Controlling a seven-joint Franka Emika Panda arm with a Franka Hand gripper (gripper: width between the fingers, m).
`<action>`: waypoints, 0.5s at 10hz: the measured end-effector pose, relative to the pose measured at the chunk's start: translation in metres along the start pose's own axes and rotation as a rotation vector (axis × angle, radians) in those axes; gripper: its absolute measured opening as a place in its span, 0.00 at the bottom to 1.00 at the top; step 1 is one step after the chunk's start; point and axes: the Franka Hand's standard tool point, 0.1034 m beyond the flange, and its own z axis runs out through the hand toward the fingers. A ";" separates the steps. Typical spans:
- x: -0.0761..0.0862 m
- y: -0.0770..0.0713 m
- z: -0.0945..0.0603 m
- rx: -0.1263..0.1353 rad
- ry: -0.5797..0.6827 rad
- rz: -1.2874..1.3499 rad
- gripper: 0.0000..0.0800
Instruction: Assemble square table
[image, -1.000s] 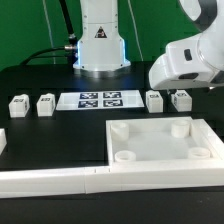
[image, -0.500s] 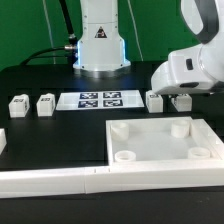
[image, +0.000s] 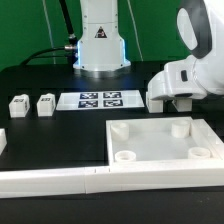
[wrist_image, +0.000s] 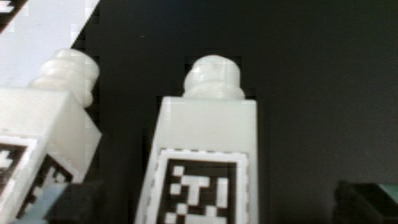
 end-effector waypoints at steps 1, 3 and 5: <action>0.000 0.000 0.000 0.000 0.000 0.000 0.65; 0.000 0.000 0.000 0.000 0.000 -0.001 0.48; 0.000 0.000 0.000 0.000 0.000 -0.002 0.36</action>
Offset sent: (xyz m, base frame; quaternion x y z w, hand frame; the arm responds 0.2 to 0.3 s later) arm 0.0000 0.0000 0.0000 0.0000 0.0000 0.0000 1.0000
